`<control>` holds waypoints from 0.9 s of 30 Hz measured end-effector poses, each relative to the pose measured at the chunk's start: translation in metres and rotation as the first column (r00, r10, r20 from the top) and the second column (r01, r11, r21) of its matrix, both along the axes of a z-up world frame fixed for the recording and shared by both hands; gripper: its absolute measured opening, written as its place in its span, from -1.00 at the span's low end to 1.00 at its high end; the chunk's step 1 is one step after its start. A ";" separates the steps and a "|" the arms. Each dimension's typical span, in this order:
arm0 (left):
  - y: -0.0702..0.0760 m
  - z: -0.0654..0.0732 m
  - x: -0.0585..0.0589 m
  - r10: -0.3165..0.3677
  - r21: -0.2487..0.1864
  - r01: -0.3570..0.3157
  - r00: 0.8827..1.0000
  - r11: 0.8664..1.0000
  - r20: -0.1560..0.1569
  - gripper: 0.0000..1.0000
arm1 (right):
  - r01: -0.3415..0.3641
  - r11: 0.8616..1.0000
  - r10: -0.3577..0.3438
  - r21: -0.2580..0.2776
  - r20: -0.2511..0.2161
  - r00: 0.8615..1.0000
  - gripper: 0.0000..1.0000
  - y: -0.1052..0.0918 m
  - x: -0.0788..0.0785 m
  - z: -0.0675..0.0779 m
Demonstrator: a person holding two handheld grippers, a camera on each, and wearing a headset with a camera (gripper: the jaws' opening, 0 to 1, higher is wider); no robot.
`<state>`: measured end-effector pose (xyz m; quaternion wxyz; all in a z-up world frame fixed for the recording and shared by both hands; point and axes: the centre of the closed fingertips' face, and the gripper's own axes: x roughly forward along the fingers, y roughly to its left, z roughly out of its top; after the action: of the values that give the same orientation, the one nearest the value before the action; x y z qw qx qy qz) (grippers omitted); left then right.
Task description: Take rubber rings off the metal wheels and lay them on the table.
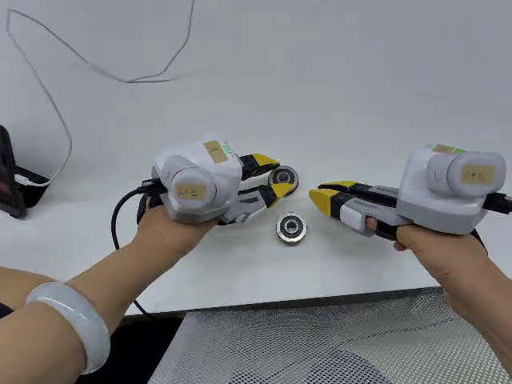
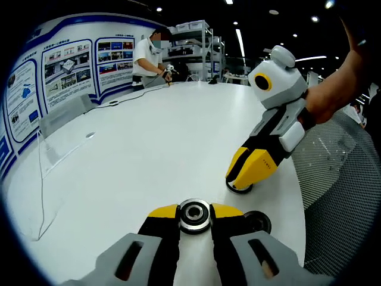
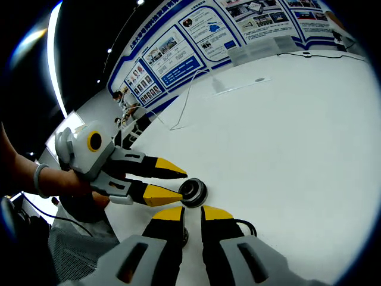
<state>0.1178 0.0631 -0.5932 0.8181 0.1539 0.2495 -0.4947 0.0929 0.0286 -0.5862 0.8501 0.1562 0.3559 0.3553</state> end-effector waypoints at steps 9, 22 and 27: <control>0.000 -0.007 0.000 -0.016 0.027 0.017 1.000 1.000 -0.011 -0.65 | 0.013 1.000 -0.013 0.007 -0.006 1.000 -0.76 -0.001 -0.001 -0.001; -0.003 -0.010 0.003 -0.022 0.032 0.022 1.000 0.999 -0.011 -0.72 | 0.040 0.998 -0.039 0.044 -0.025 0.999 -0.77 0.002 0.003 -0.001; -0.002 -0.010 0.003 -0.027 0.033 0.027 1.000 0.999 -0.008 -0.72 | 0.080 0.993 -0.074 0.091 -0.069 0.995 -0.78 0.005 0.010 -0.004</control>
<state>0.1204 0.0607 -0.6031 0.8077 0.1689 0.2588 -0.5021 0.1029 0.0331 -0.5898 0.8427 0.2213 0.3603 0.3331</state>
